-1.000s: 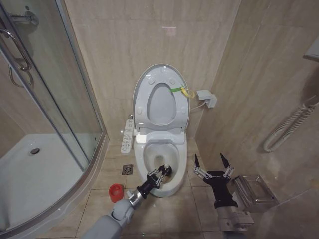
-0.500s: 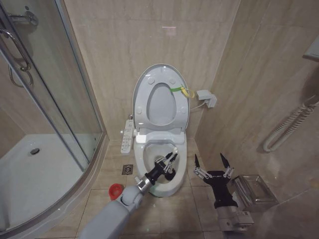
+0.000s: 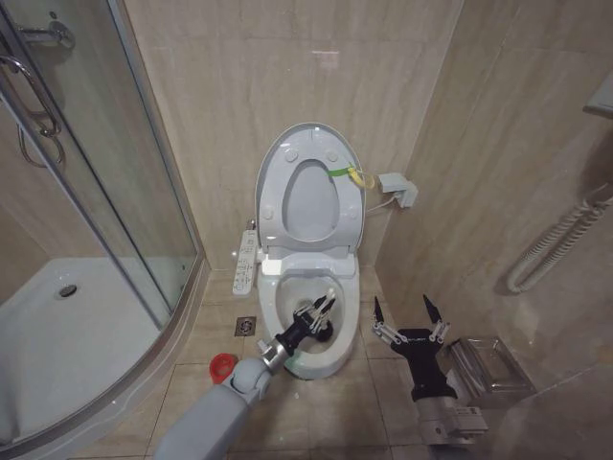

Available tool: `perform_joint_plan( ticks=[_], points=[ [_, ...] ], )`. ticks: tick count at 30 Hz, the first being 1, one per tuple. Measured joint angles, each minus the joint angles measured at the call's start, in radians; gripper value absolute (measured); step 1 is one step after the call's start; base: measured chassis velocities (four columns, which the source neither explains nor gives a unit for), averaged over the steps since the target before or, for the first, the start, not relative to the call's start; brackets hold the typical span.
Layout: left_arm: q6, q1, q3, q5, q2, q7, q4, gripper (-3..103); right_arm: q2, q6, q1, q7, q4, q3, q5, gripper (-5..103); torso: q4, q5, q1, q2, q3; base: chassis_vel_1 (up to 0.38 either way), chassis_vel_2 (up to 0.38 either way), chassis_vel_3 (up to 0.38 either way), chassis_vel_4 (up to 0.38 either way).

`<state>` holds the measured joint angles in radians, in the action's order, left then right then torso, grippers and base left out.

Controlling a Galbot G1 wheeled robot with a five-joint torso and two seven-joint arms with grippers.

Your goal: Open the toilet lid, clean the toilet bowl with a toilet brush, close the toilet lid, and flush.

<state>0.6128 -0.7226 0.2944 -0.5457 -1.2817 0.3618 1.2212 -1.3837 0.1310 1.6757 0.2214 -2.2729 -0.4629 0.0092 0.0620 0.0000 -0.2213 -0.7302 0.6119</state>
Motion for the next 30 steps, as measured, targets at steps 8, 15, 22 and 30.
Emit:
perform_joint_plan(
  ticks=[8, 15, 22, 30],
  points=[
    [0.006, -0.012, 0.028, -0.009, -0.008, 0.015, -0.015, 18, 0.0, 0.0, 0.0, 0.0, 0.0, 0.0, 0.0, 100, -0.0004, -0.0001, 0.0, 0.0, 0.0, 0.0, 0.0, 0.0, 0.0],
    [0.029, 0.005, -0.005, 0.007, -0.009, 0.039, -0.113, 19, 0.0, 0.0, 0.0, 0.0, 0.0, 0.0, 0.0, 100, -0.0006, -0.0001, 0.0, 0.0, 0.0, 0.0, 0.0, 0.0, 0.0],
    [0.012, 0.019, -0.012, -0.001, -0.002, 0.027, -0.036, 19, 0.0, 0.0, 0.0, 0.0, 0.0, 0.0, 0.0, 100, 0.0004, -0.0002, 0.0, 0.0, 0.0, 0.0, 0.0, 0.0, 0.0],
    [0.046, -0.013, -0.076, 0.004, 0.048, 0.051, -0.099, 19, 0.0, 0.0, 0.0, 0.0, 0.0, 0.0, 0.0, 100, -0.0006, -0.0003, 0.0, 0.0, 0.0, 0.0, 0.0, 0.0, 0.0]
  ],
)
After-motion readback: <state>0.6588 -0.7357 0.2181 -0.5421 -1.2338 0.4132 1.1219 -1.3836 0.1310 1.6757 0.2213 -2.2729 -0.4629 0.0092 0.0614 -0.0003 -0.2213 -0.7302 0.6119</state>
